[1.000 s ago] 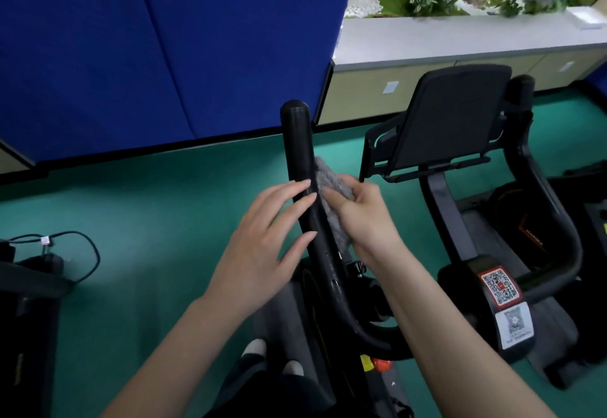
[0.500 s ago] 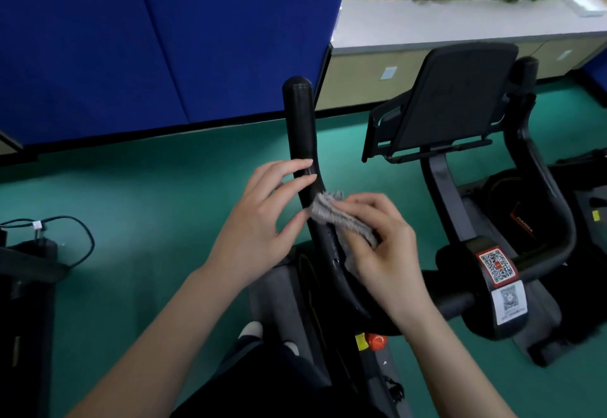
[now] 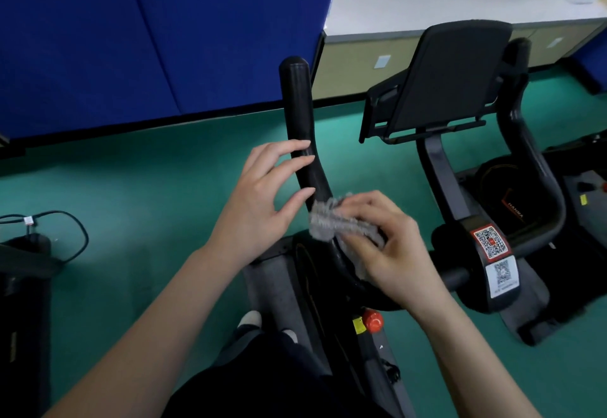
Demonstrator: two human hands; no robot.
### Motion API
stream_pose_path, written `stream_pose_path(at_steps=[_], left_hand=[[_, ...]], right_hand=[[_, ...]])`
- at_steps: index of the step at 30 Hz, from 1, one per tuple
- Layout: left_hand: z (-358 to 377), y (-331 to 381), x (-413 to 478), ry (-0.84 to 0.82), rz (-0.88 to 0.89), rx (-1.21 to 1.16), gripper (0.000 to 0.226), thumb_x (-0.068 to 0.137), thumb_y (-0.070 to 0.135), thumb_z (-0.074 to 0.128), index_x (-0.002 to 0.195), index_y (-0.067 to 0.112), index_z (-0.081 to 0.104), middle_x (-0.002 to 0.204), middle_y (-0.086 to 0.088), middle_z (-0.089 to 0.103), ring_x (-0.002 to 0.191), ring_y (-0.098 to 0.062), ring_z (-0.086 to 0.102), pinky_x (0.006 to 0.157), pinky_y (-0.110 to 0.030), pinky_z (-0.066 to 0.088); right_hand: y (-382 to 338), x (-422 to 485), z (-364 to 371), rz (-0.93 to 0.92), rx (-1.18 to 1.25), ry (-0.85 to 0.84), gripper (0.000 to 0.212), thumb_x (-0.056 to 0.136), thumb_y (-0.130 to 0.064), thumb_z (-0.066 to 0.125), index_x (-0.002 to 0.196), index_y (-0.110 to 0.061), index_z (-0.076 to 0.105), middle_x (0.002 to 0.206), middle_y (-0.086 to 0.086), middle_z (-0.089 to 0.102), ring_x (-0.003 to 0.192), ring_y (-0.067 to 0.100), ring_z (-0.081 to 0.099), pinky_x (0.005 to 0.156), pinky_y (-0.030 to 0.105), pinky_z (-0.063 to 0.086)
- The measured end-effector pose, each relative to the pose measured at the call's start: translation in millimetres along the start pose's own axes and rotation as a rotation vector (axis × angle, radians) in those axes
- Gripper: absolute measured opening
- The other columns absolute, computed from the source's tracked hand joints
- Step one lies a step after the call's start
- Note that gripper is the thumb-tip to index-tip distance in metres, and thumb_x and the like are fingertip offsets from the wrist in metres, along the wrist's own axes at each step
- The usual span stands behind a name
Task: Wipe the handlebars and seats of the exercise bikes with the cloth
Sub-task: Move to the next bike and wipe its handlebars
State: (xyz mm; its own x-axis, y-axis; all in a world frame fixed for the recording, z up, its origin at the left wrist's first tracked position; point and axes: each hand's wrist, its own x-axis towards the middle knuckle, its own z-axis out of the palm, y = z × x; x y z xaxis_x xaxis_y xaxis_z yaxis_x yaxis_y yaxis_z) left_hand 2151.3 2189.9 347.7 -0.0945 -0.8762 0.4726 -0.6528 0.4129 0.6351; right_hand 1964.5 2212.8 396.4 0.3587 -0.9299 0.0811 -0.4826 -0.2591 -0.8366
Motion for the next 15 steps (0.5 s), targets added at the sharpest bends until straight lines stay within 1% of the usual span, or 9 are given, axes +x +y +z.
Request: stream_pose_path(at_steps=[2, 3, 5, 6, 8, 10, 11, 13, 15], left_hand=[[-0.2, 0.0, 0.6, 0.009, -0.006, -0.004, 0.034, 0.087, 0.021, 0.064, 0.119, 0.007, 0.062, 0.13, -0.002, 0.053, 0.12, -0.018, 0.045, 0.108, -0.023, 0.027], [-0.5, 0.3, 1.1, 0.012, -0.006, -0.005, 0.034, 0.087, 0.02, 0.064, 0.118, 0.006, 0.062, 0.13, -0.002, 0.053, 0.119, -0.018, 0.045, 0.108, -0.022, 0.027], [-2.5, 0.4, 2.1, 0.003, -0.001, -0.006, 0.034, 0.087, 0.02, 0.064, 0.118, 0.006, 0.062, 0.13, -0.003, 0.053, 0.119, -0.018, 0.045, 0.108, -0.021, 0.027], [-3.1, 0.7, 2.2, -0.004, 0.004, -0.007, 0.035, 0.087, 0.021, 0.063, 0.118, 0.005, 0.062, 0.13, -0.003, 0.053, 0.119, -0.018, 0.044, 0.108, -0.021, 0.027], [-5.3, 0.4, 2.6, -0.02, 0.013, -0.005, 0.036, 0.087, 0.021, 0.058, 0.119, 0.005, 0.061, 0.13, -0.004, 0.053, 0.12, -0.018, 0.043, 0.108, -0.021, 0.027], [-6.4, -0.3, 3.1, -0.038, 0.031, 0.016, 0.035, 0.087, 0.02, 0.059, 0.118, 0.005, 0.061, 0.13, -0.004, 0.053, 0.12, -0.018, 0.043, 0.107, -0.02, 0.027], [-6.8, -0.9, 3.6, -0.043, 0.041, 0.033, 0.035, 0.087, 0.021, 0.061, 0.118, 0.005, 0.062, 0.13, -0.004, 0.053, 0.119, -0.019, 0.044, 0.106, -0.02, 0.028], [-7.7, -2.7, 5.4, -0.044, 0.062, 0.062, 0.033, 0.087, 0.023, 0.065, 0.116, 0.005, 0.063, 0.128, -0.004, 0.054, 0.117, -0.022, 0.046, 0.104, -0.023, 0.032], [-8.8, -4.9, 7.2, -0.043, 0.097, 0.072, 0.032, 0.087, 0.022, 0.067, 0.115, 0.006, 0.064, 0.126, -0.004, 0.056, 0.116, -0.023, 0.047, 0.102, -0.033, 0.037]], right_hand=[[-1.9, -9.9, -7.9, -0.031, -0.054, -0.081, 0.032, 0.077, 0.009, 0.067, 0.095, -0.017, 0.072, 0.098, -0.01, 0.062, 0.1, 0.003, 0.06, 0.089, 0.014, 0.043], [-3.2, -10.3, -11.7, -0.033, -0.055, -0.091, 0.031, 0.077, 0.006, 0.066, 0.095, -0.019, 0.072, 0.098, -0.012, 0.062, 0.099, 0.002, 0.06, 0.087, 0.014, 0.044], [-7.1, -2.6, -14.7, -0.035, -0.019, -0.018, 0.03, 0.078, 0.003, 0.063, 0.092, -0.023, 0.069, 0.094, -0.011, 0.063, 0.093, 0.0, 0.06, 0.083, 0.014, 0.044], [-8.9, 3.2, -13.1, -0.037, -0.009, 0.035, 0.029, 0.079, 0.004, 0.063, 0.091, -0.022, 0.068, 0.093, -0.009, 0.063, 0.09, 0.001, 0.06, 0.081, 0.015, 0.044], [-13.6, 12.3, -2.2, -0.031, -0.034, 0.093, 0.026, 0.08, 0.008, 0.063, 0.092, -0.013, 0.07, 0.092, -0.003, 0.065, 0.09, 0.007, 0.061, 0.081, 0.018, 0.046], [-16.4, 7.8, 11.1, -0.024, -0.108, 0.1, 0.026, 0.078, 0.01, 0.064, 0.096, -0.006, 0.072, 0.096, 0.001, 0.066, 0.095, 0.014, 0.062, 0.086, 0.021, 0.046], [-16.1, 1.3, 13.9, -0.025, -0.138, 0.092, 0.026, 0.077, 0.01, 0.065, 0.097, -0.006, 0.072, 0.097, 0.0, 0.066, 0.098, 0.014, 0.062, 0.088, 0.019, 0.045], [-13.9, -12.4, 8.5, 0.004, -0.139, 0.042, 0.024, 0.077, 0.005, 0.068, 0.094, -0.012, 0.073, 0.095, -0.006, 0.066, 0.097, 0.008, 0.062, 0.087, 0.014, 0.044], [-10.7, -21.4, -3.9, 0.101, -0.058, 0.024, 0.018, 0.077, -0.006, 0.066, 0.085, -0.021, 0.072, 0.087, -0.011, 0.067, 0.088, 0.003, 0.063, 0.078, 0.015, 0.046]])
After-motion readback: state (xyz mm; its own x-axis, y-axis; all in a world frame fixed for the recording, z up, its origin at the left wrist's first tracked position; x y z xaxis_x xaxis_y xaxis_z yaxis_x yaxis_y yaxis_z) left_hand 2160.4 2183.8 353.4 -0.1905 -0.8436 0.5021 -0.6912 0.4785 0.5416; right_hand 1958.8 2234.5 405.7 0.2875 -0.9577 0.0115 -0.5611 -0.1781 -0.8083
